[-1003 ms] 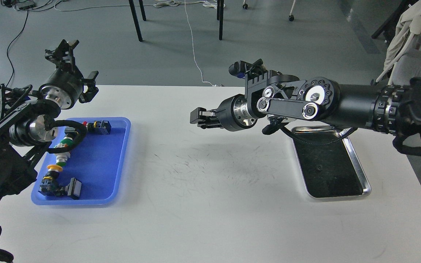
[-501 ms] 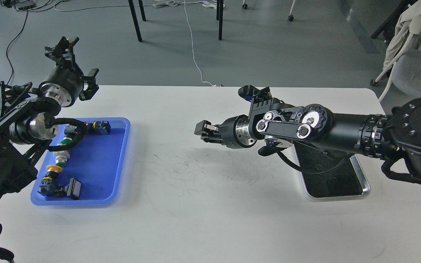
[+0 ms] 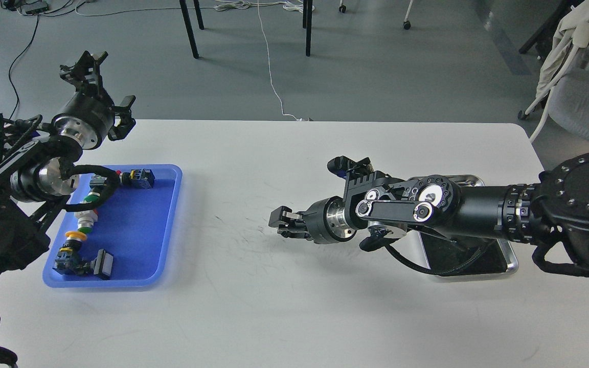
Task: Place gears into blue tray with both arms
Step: 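Lift the black part and carry it with the right gripper to table center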
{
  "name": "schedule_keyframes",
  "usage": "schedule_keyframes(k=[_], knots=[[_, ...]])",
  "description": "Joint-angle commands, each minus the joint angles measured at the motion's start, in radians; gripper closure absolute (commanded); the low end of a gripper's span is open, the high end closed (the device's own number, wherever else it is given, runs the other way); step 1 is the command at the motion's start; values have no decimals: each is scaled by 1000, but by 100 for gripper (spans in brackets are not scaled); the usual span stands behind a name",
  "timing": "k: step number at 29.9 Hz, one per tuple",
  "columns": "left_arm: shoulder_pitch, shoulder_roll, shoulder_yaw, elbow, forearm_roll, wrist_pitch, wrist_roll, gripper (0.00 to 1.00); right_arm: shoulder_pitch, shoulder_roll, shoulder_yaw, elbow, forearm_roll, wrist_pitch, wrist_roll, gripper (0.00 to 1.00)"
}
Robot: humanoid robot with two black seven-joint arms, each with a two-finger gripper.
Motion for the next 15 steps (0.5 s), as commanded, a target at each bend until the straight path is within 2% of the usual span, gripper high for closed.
schedule_keyframes(k=[1, 10, 15], knots=[[-2, 3, 0, 0, 1, 0, 0, 1, -6, 0, 0, -2, -1, -1, 0, 74], [0, 1, 0, 1, 1, 0, 1, 1, -7, 0, 0, -5, 4, -34, 0, 60], [2, -2, 0, 3, 1, 2, 1, 1, -6, 0, 0, -13, 10, -37, 2, 33]])
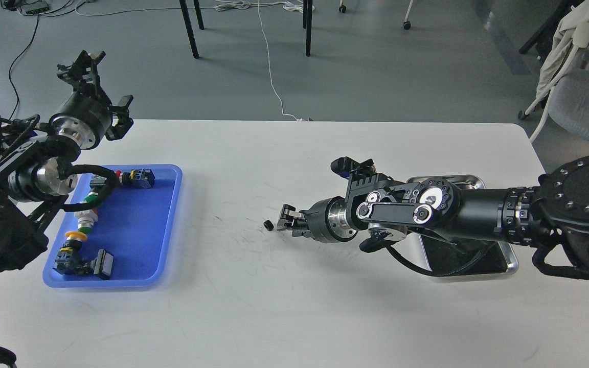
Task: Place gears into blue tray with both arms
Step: 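Lift the black part and carry it with the right gripper to table center, then open the right gripper to set the black part on the table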
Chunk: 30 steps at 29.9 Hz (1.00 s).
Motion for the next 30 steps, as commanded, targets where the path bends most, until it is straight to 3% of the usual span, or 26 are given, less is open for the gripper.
schedule_keyframes(k=[1, 7, 13, 20, 25, 30], knots=[[2, -2, 0, 2, 0, 0, 0, 1, 5, 0, 3, -7, 4, -1, 2, 27], [0, -1, 0, 8, 32, 0, 2, 1, 18, 0, 121, -83, 7, 9, 2, 8], [2, -2, 0, 9, 54, 2, 3, 1, 38, 0, 270, -169, 9, 14, 3, 7], [3, -2, 2, 9, 60, 0, 6, 1, -34, 0, 573, -260, 9, 15, 9, 6], [2, -1, 24, 2, 135, -3, 6, 1, -175, -138, 934, -258, 24, 35, 12, 6], [0, -4, 69, -8, 234, -6, 5, 1, -345, -299, 1245, -258, 220, 104, 16, 6]])
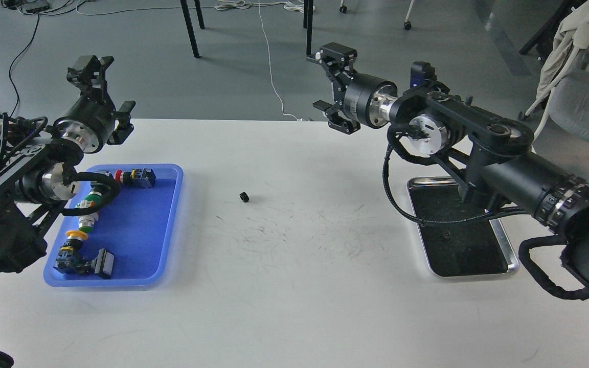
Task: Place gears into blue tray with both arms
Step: 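Open the right gripper to set the black part on the table, then retract the right arm and reach the left gripper toward the black part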
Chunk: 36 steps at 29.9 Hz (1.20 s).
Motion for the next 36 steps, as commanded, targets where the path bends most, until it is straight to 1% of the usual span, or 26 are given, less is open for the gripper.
schedule_keyframes(k=[1, 5, 8, 11, 15, 18, 21, 25, 27, 30, 36], knots=[[-3, -4, 27, -4, 84, -4, -2, 1, -123, -113, 216, 0, 156, 50, 2, 6], [-17, -10, 31, -5, 205, -14, -2, 1, -263, -187, 420, -8, 247, 103, 10, 5], [-17, -10, 56, -30, 334, -34, -3, 1, -359, -190, 531, -25, 250, 162, 10, 4], [-20, -15, 117, -51, 490, -33, -13, 1, -424, -184, 562, -26, 250, 193, 14, 4], [-22, -65, 192, -48, 724, -16, -14, 1, -469, -174, 560, -23, 250, 196, 39, 4], [-19, -76, 258, -37, 923, 21, -11, 1, -476, -167, 556, -20, 250, 196, 45, 4], [-19, -93, 375, -16, 1066, 88, -11, 1, -478, -164, 546, -22, 248, 198, 45, 4], [-20, -130, 510, 76, 1135, 212, -16, 2, -476, -164, 539, -16, 248, 198, 45, 4], [-22, -154, 554, 119, 1140, 255, -17, 2, -476, -163, 539, -16, 248, 198, 45, 4], [-35, -185, 597, 165, 1143, 283, -17, 2, -476, -164, 539, -17, 248, 199, 45, 4], [-63, -245, 616, 231, 1148, 286, -19, 3, -476, -164, 540, -19, 248, 199, 45, 4]])
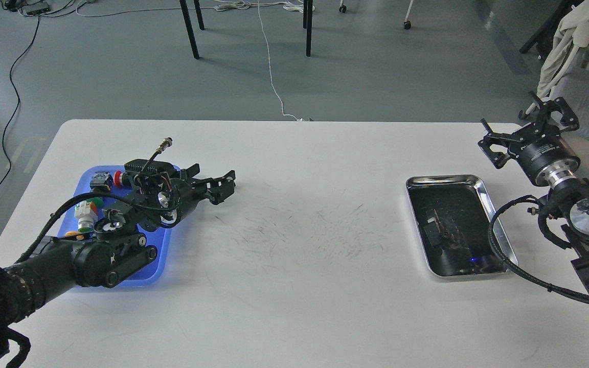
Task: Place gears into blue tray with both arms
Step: 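Retract the right arm and reach the left gripper toward the black part, then grasp the black part on the table with the left gripper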
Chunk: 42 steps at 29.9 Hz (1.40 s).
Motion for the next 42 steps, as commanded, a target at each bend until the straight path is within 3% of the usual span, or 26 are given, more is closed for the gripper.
schedule_keyframes(k=[1, 11, 26, 37, 42], knots=[[-11, -33, 11, 29, 3, 1, 0, 3, 0, 0, 1, -1, 0, 0, 0, 4], [-13, -65, 117, 72, 3, 73, -2, 5, 0, 0, 1, -1, 0, 0, 3, 4], [-8, -109, 143, 120, 1, 84, -20, 12, 0, 0, 1, -1, 0, 0, 10, 4], [2, -111, 176, 120, 1, 90, -19, 21, -2, 0, 1, -1, 0, 0, 10, 4], [2, -111, 179, 120, 1, 93, -19, 30, -2, 1, 1, 0, 0, 0, 10, 4]])
